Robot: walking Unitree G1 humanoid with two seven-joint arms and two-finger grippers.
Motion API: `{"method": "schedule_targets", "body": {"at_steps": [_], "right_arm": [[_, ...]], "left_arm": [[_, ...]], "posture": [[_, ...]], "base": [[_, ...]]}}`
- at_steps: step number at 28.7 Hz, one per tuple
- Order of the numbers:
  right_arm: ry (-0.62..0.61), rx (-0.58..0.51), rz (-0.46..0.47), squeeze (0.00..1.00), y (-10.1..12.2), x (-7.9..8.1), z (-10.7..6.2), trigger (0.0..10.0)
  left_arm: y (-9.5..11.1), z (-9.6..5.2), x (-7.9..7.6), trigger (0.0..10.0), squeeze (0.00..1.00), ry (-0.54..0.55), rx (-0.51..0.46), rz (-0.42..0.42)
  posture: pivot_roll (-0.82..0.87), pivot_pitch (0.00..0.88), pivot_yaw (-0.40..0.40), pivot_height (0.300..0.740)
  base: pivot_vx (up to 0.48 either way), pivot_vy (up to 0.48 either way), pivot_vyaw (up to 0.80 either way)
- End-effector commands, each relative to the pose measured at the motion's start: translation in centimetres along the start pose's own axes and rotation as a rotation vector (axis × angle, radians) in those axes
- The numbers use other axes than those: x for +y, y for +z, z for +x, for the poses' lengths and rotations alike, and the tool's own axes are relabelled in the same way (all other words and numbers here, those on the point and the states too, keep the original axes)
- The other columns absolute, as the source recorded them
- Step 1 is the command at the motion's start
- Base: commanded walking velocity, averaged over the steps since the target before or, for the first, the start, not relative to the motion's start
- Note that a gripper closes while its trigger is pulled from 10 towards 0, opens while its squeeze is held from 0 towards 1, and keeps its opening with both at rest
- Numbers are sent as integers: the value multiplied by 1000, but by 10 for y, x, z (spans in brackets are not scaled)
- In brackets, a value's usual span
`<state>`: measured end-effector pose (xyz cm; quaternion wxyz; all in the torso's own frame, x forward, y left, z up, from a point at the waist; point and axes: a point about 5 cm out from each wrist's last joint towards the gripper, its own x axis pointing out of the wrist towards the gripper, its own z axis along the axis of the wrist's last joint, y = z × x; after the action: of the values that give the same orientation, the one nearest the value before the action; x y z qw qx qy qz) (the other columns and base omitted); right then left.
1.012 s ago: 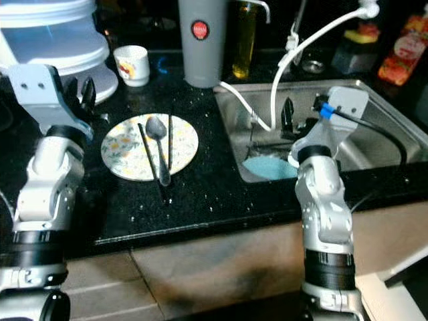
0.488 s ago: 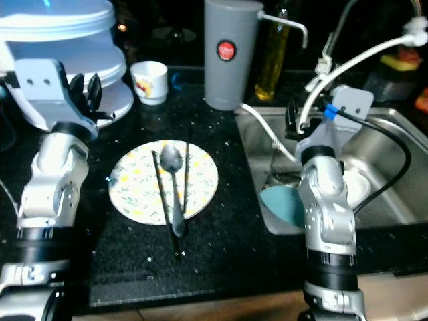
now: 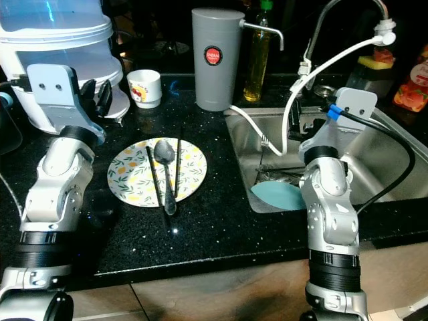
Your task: Kitchen organization
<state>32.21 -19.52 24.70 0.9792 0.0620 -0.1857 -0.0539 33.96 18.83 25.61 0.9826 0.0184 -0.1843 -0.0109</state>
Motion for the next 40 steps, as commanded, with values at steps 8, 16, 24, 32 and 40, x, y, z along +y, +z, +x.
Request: {"method": "schedule_targets", "body": {"at_steps": [8, 16, 24, 32, 40], "right_arm": [[2, 11, -4, 0, -4, -2, -1, 10000], [10, 12, -7, 0, -4, 0, -1, 10000], [22, 14, -11, 0, -4, 1, -1, 10000], [49, 11, -22, 0, -4, 3, -2, 10000], [83, 25, -22, 0, -8, 7, -5, 10000]], "left_arm": [[-3, 1, -2, 10000, 0, 9, 22, -8], [-3, 1, -1, 10000, 0, 17, 25, -24], [-2, 2, 3, 10000, 0, 21, 49, -34], [-9, -3, 23, 10000, 0, 28, 283, 149], [-1, -36, 43, 10000, 0, 128, 532, 143]], "posture": [[72, 0, -30, 740], [73, 0, -29, 740], [74, 0, -24, 740], [75, 0, -18, 740], [130, 8, -12, 740]], "base": [[0, -465, 0], [0, -279, 0], [0, 0, 0], [0, 0, 0], [0, 0, 0]]}}
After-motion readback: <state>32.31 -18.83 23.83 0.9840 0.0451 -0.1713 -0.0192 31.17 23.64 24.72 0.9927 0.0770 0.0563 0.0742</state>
